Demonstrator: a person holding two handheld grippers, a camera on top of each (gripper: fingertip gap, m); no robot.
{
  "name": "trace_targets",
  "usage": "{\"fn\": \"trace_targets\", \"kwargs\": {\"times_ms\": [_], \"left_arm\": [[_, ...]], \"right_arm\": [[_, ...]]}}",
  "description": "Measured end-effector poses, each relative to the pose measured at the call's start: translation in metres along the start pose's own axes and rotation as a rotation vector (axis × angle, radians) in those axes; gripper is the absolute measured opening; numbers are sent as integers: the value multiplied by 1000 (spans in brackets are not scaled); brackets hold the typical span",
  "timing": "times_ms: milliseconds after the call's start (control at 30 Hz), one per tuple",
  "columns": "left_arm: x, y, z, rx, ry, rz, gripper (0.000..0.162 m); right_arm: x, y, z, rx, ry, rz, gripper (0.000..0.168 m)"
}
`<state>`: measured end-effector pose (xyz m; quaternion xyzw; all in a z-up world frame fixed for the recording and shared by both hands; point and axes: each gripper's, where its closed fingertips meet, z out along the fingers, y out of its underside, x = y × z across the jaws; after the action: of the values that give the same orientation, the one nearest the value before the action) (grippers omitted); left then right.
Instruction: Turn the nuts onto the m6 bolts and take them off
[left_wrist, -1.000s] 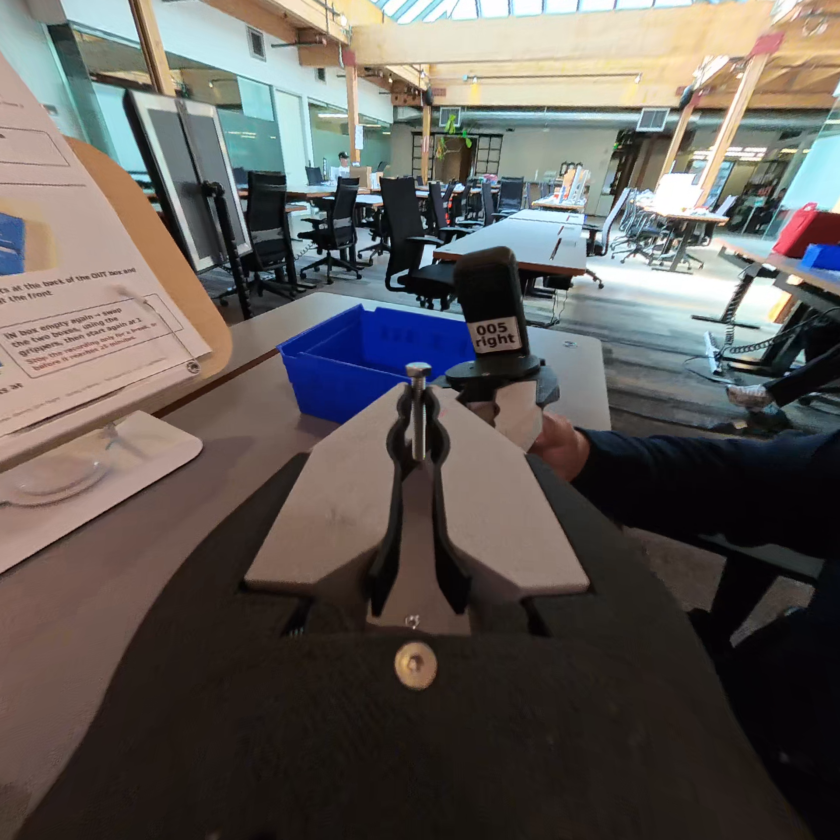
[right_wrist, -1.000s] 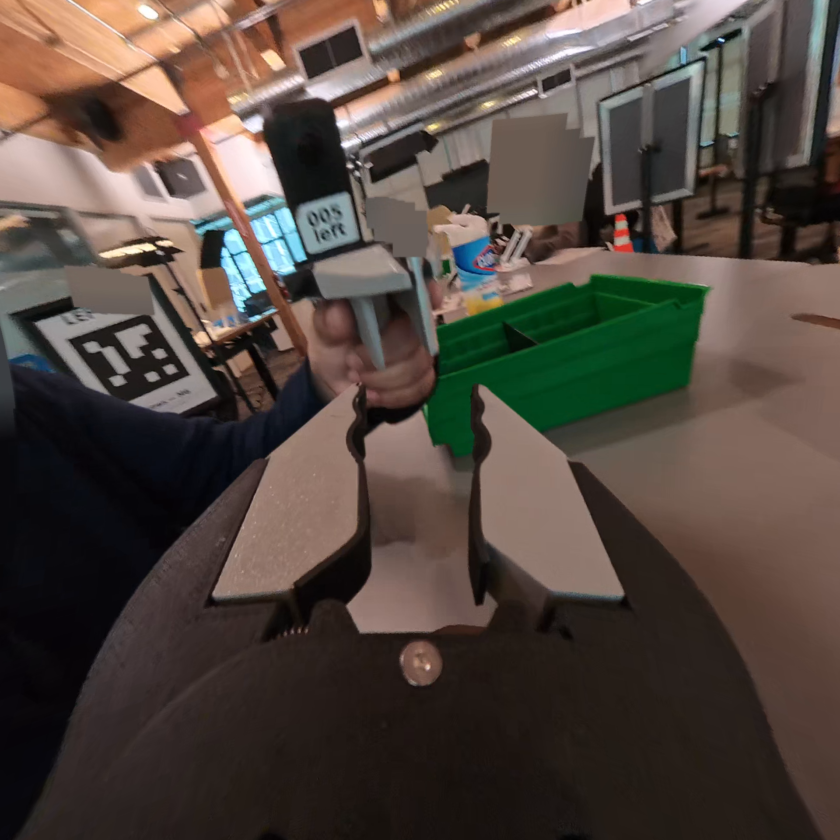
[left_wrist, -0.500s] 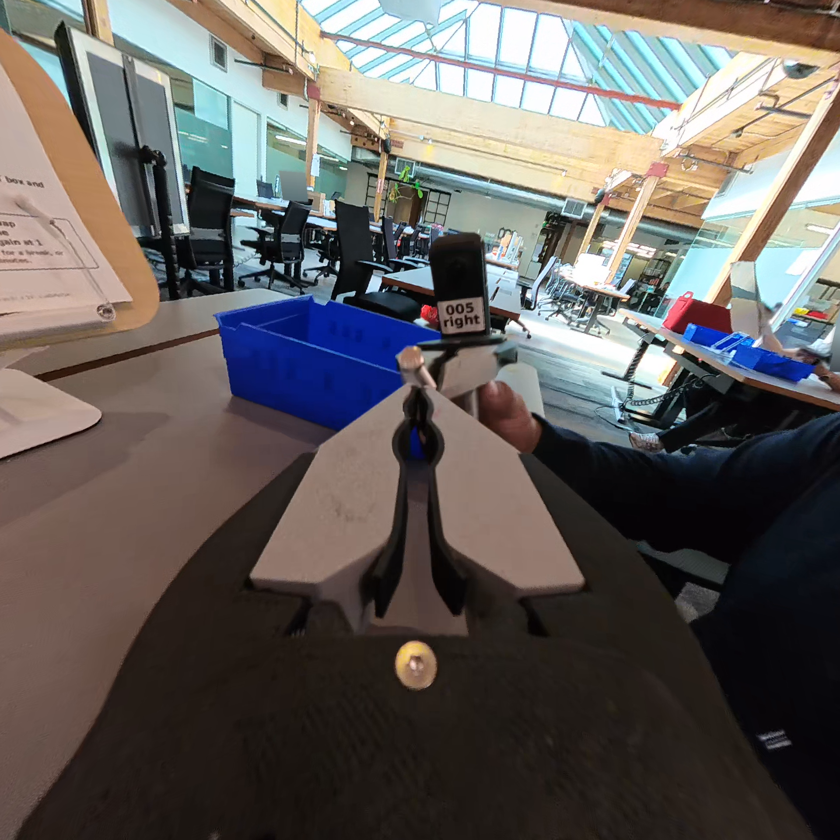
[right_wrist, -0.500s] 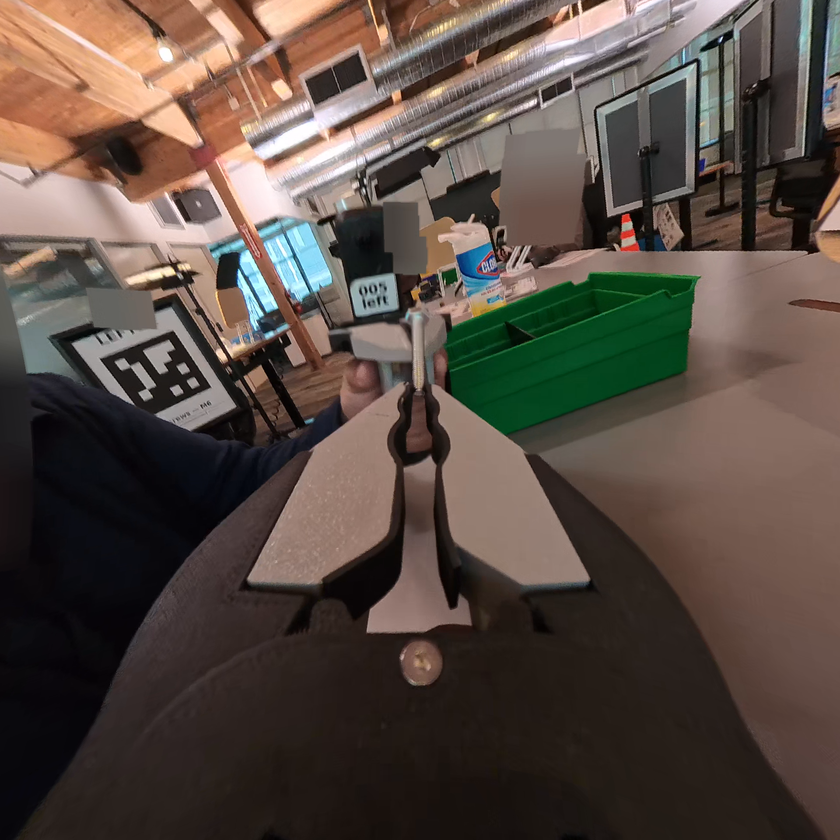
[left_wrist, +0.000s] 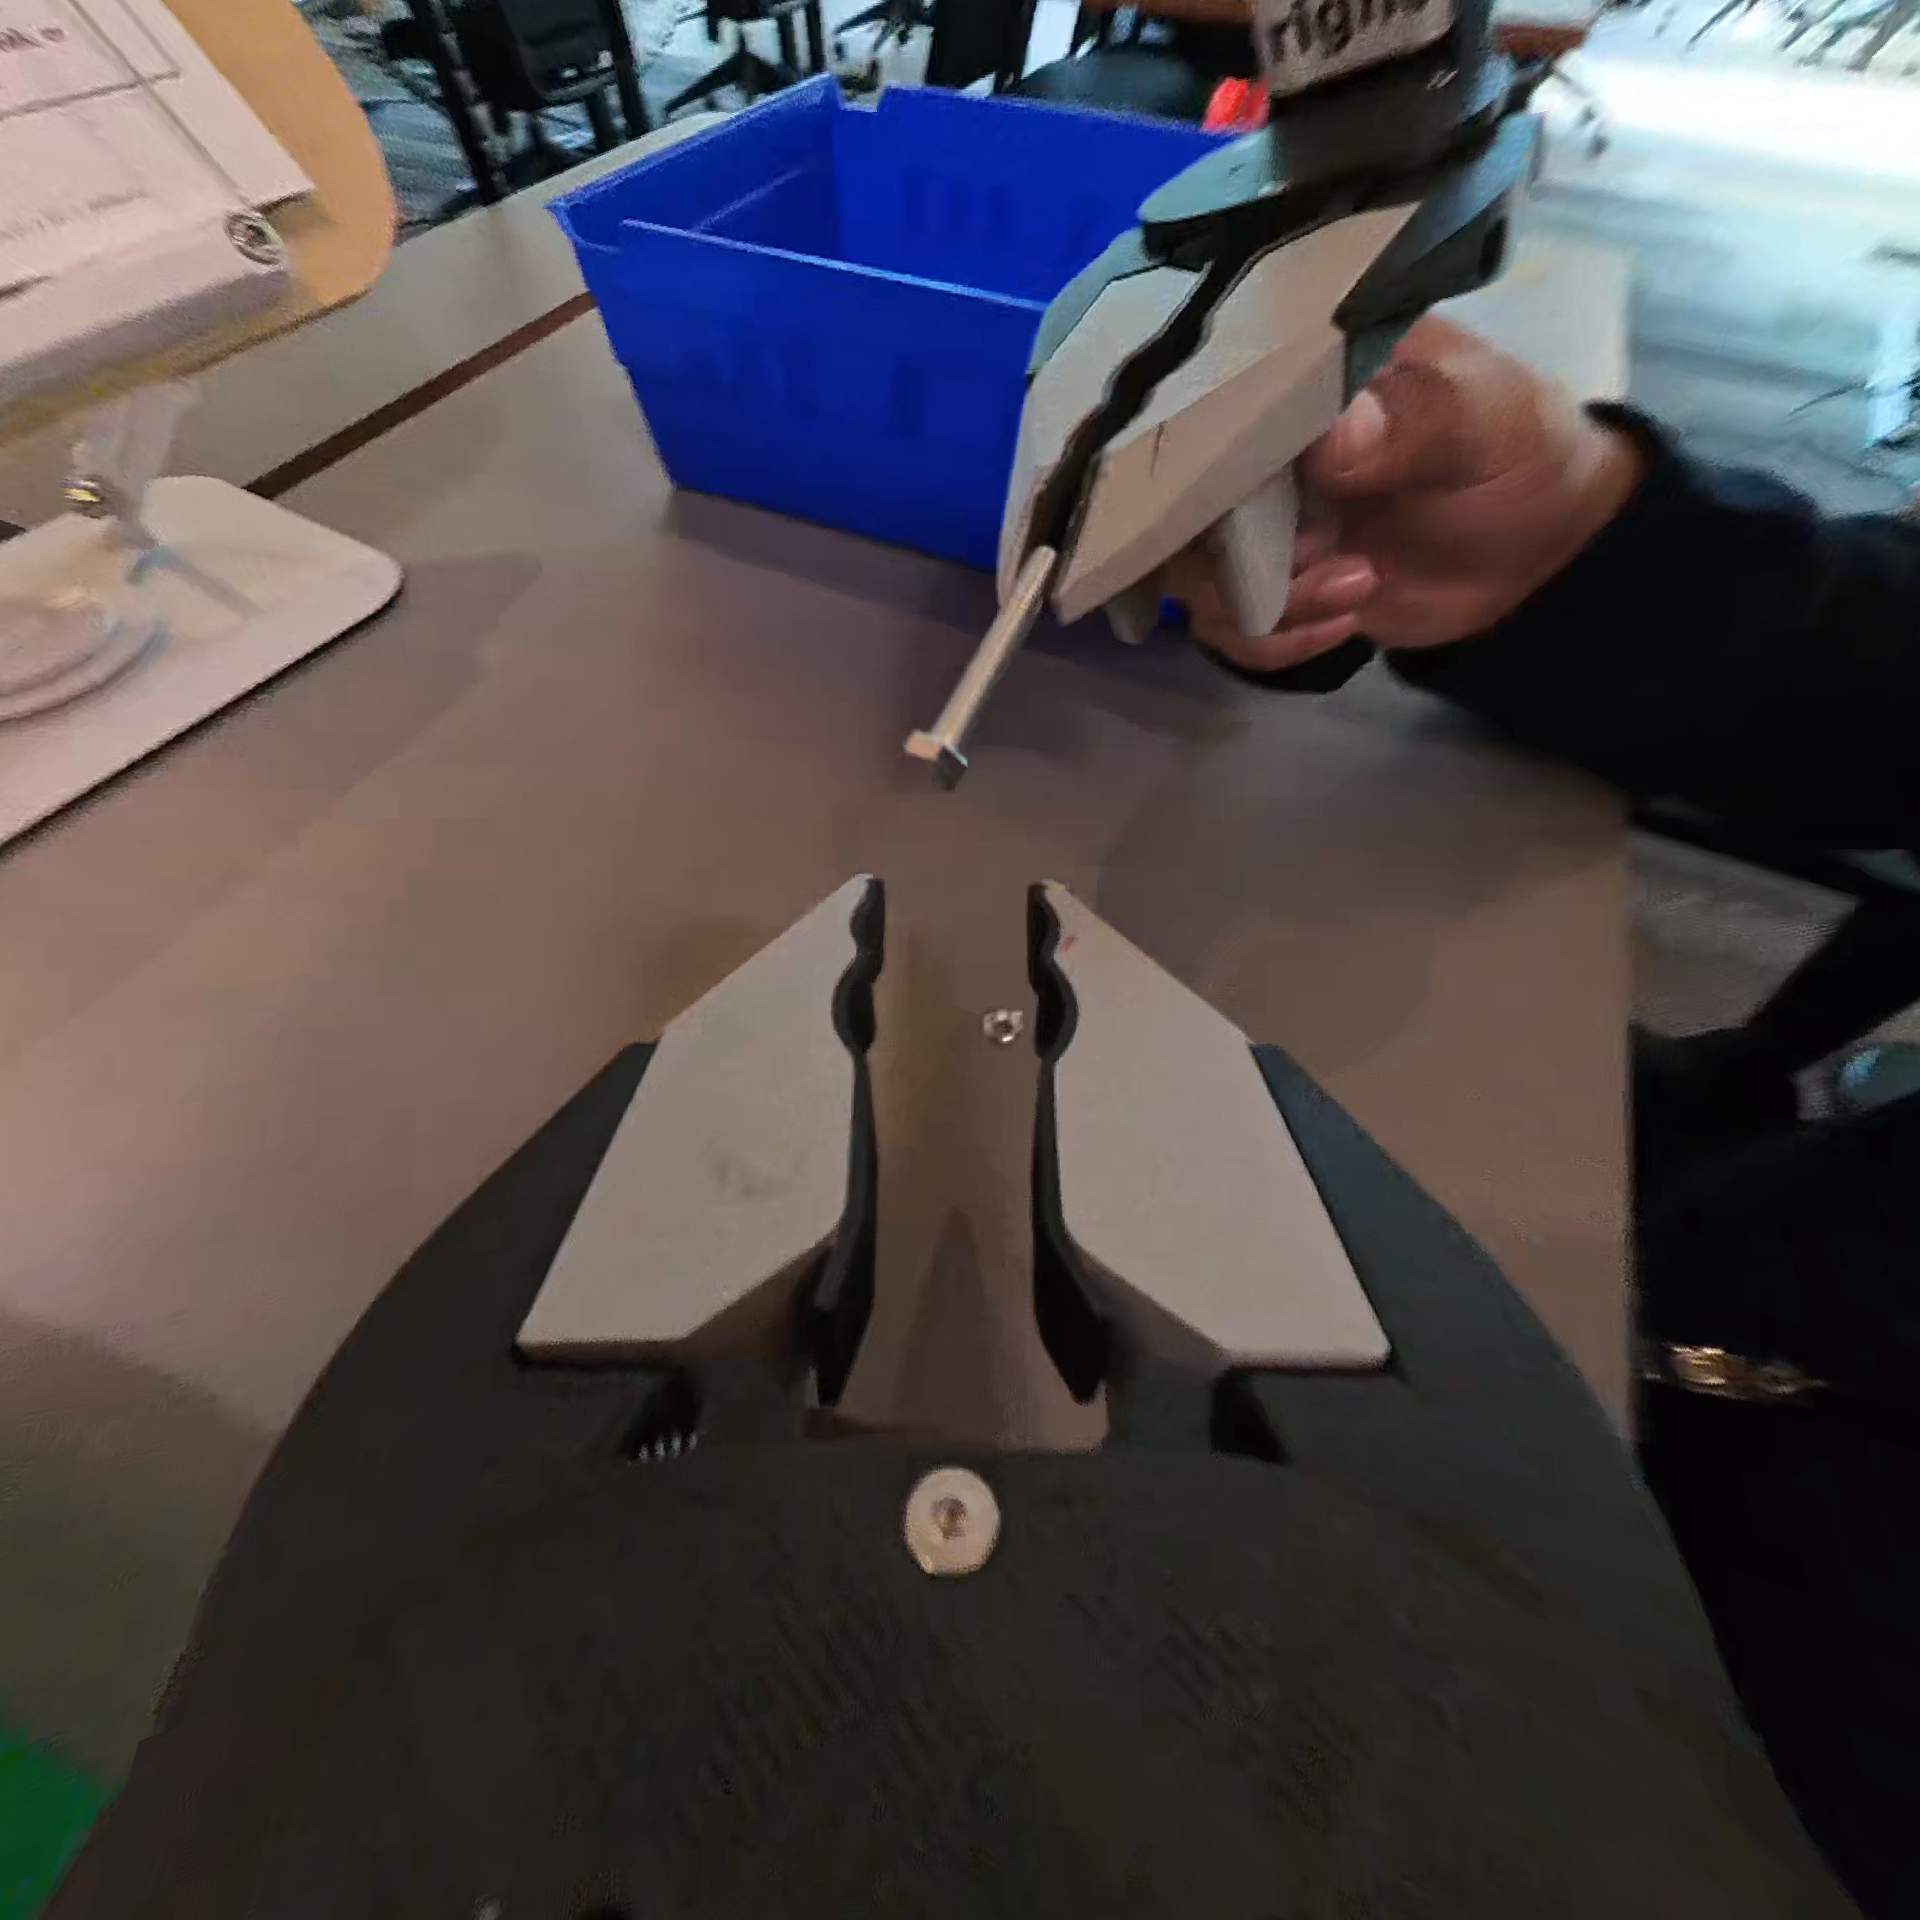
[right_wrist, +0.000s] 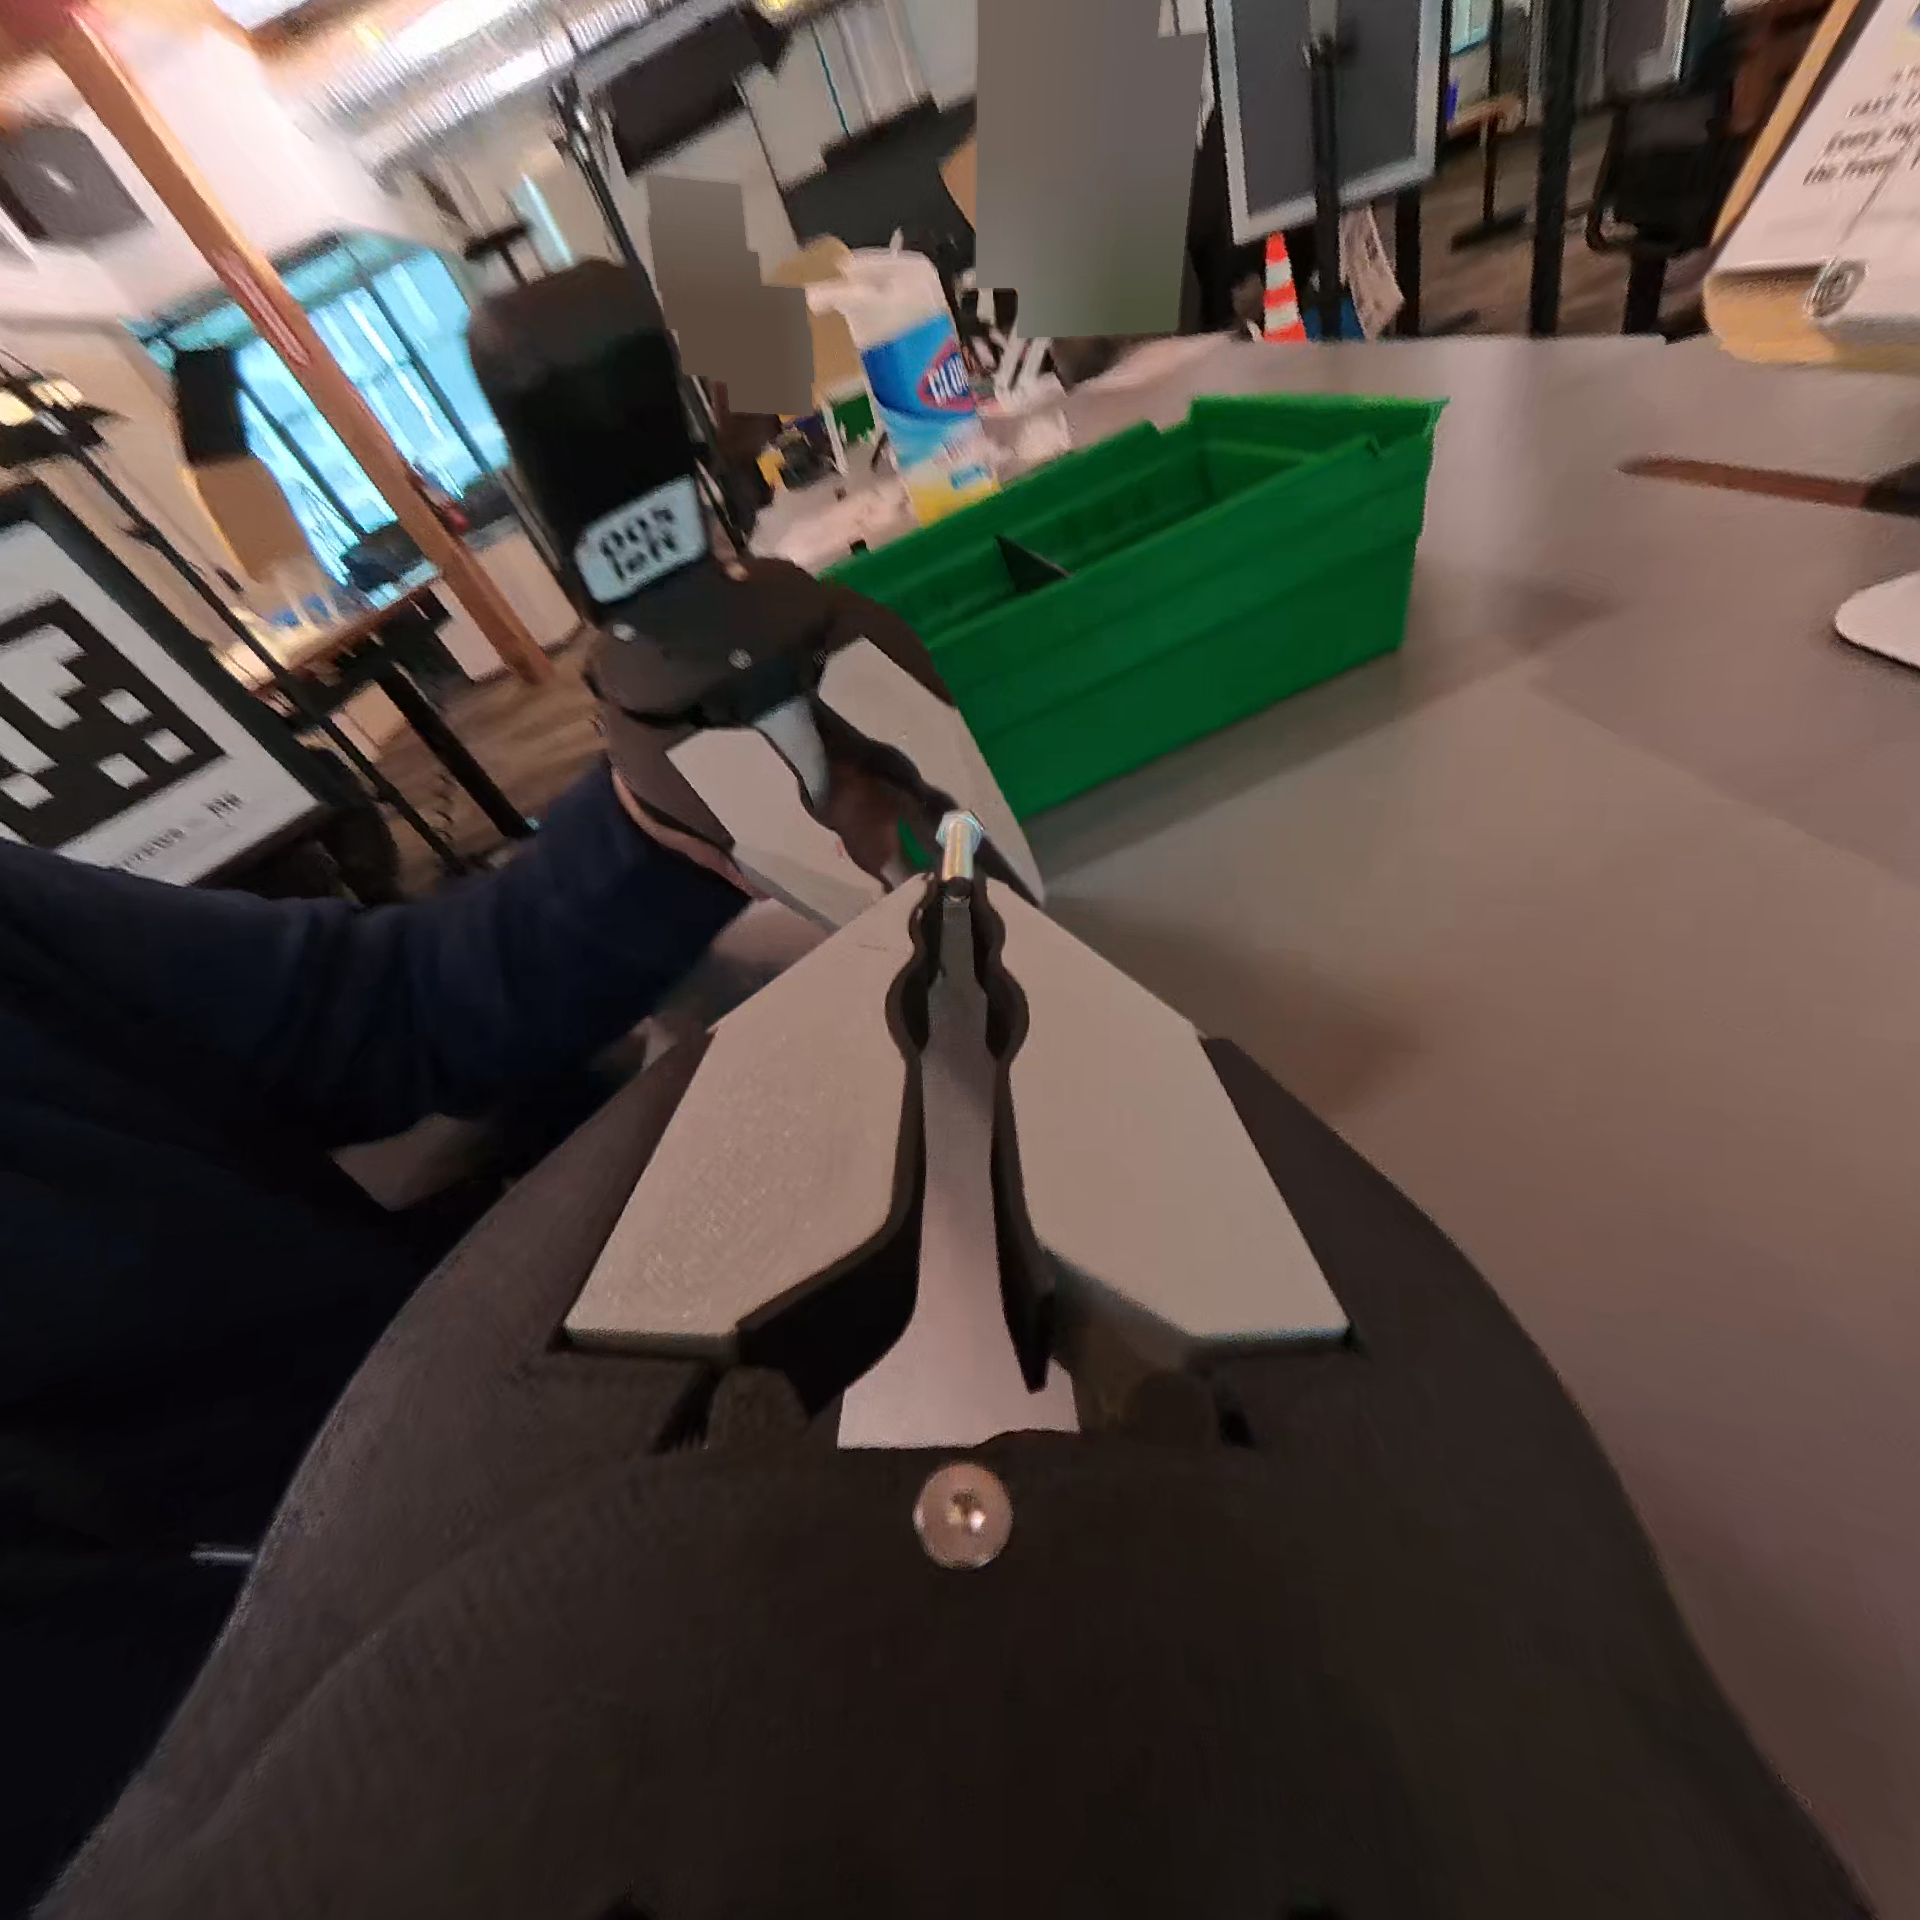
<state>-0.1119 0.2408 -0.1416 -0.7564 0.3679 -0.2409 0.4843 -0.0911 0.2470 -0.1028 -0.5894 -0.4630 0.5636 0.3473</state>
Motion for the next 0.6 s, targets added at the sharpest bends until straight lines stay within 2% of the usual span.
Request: {"fn": "trace_targets", "kwargs": {"times_ms": [100,233,333,600], "left_arm": [[-1,3,2,-35,-65,114,29],[4,2,10,-12,-61,180,19],[9,7,17,-14,-32,187,4],[10,7,22,22,-17,212,2]], "right_arm": [[4,15,7,-94,48,-39,2],[2,31,15,-179,56,-69,2],[-2,29,18,-169,41,-80,2],[-6,27,19,-156,34,-85,2]]}}
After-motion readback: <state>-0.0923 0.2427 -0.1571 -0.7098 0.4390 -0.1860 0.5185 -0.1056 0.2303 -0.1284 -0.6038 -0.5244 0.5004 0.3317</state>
